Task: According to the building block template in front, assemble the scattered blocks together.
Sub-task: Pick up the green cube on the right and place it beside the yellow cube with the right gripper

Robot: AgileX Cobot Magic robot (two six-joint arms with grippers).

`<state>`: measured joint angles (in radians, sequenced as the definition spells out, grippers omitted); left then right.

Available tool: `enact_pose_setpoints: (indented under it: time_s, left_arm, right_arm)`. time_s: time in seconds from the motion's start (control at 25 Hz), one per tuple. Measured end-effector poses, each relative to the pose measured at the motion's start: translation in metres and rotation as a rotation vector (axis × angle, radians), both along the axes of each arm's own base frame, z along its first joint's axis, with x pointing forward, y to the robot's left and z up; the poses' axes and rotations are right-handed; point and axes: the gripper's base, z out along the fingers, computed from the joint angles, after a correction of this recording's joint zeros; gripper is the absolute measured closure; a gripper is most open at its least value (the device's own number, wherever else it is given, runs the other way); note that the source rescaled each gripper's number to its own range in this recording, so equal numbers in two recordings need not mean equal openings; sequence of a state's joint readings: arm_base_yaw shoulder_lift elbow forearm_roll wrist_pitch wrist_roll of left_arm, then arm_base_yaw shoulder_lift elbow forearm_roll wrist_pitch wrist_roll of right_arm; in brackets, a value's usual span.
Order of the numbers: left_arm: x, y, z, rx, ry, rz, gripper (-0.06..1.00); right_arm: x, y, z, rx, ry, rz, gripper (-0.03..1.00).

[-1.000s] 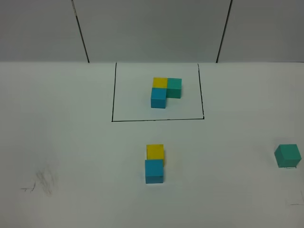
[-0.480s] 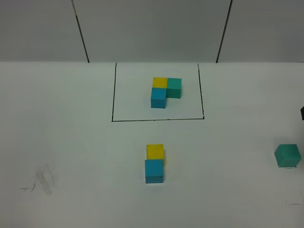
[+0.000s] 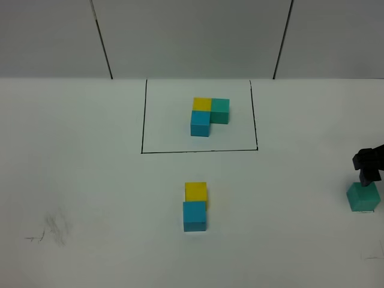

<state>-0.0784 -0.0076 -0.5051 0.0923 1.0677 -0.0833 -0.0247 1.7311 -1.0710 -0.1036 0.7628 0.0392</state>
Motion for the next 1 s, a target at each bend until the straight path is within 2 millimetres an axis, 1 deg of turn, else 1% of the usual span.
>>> enact_pose_setpoints:
  time_s: [0.24,0.48,0.84,0.92,1.0]
  left_arm:
    - [0.000,0.000,0.000,0.000,0.000,0.000,0.43]
    - [0.000,0.000,0.000,0.000,0.000,0.000,0.43]
    - [0.000,0.000,0.000,0.000,0.000,0.000,0.43]
    - [0.000,0.000,0.000,0.000,0.000,0.000,0.43]
    - [0.000,0.000,0.000,0.000,0.000,0.000,0.43]
  right_arm:
    - [0.003,0.002,-0.022,0.026,0.012,0.001,0.23]
    - [-0.002,0.004,-0.038,0.044,-0.020,0.007,0.23]
    - [0.003,0.006,-0.068,0.061,0.004,0.027,0.23]
    - [0.003,0.006,-0.070,0.060,0.008,0.030,0.27]
    - [0.003,0.006,-0.070,0.061,0.009,0.029,0.41]
